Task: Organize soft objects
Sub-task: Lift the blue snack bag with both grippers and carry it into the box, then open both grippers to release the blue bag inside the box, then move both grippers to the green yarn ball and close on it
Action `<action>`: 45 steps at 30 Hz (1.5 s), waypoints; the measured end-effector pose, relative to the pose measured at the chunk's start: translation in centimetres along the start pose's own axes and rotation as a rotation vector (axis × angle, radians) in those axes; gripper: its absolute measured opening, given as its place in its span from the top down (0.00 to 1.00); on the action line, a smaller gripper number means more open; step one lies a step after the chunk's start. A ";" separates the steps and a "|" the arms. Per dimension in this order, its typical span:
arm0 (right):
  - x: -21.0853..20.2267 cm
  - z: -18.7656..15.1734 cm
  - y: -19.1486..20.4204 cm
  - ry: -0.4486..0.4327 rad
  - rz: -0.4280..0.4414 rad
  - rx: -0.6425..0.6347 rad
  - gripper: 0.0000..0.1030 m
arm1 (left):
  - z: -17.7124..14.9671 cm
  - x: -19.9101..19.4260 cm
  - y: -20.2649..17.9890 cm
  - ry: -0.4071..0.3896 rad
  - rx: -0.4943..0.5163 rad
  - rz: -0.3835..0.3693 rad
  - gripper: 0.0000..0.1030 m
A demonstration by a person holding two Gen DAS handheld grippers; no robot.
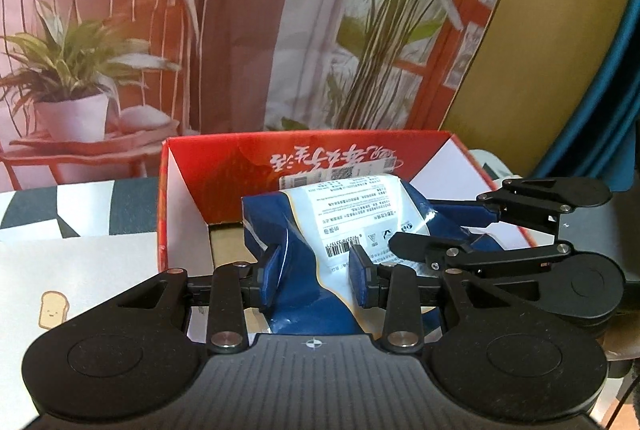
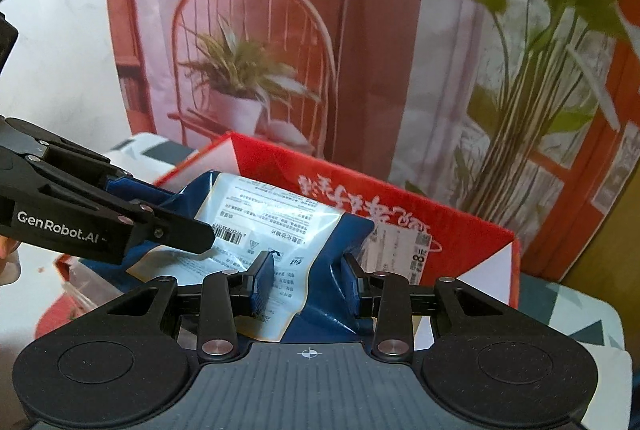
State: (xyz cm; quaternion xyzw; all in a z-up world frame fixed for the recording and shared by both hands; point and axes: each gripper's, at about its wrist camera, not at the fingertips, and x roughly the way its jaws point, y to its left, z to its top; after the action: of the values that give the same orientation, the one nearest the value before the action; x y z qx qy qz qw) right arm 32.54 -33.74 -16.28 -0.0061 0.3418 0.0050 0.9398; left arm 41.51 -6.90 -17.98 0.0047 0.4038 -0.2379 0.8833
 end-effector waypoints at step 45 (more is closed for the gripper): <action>-9.8 -7.0 4.1 -0.166 -0.071 0.160 0.65 | -9.7 -10.4 -3.6 -0.113 0.051 0.126 0.63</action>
State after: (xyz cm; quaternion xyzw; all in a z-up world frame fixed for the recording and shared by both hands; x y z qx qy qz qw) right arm 20.49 -29.84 -15.41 0.0572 0.2617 -0.0550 0.9619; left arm 27.20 -3.85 -16.43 0.0392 0.3458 -0.1922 0.9176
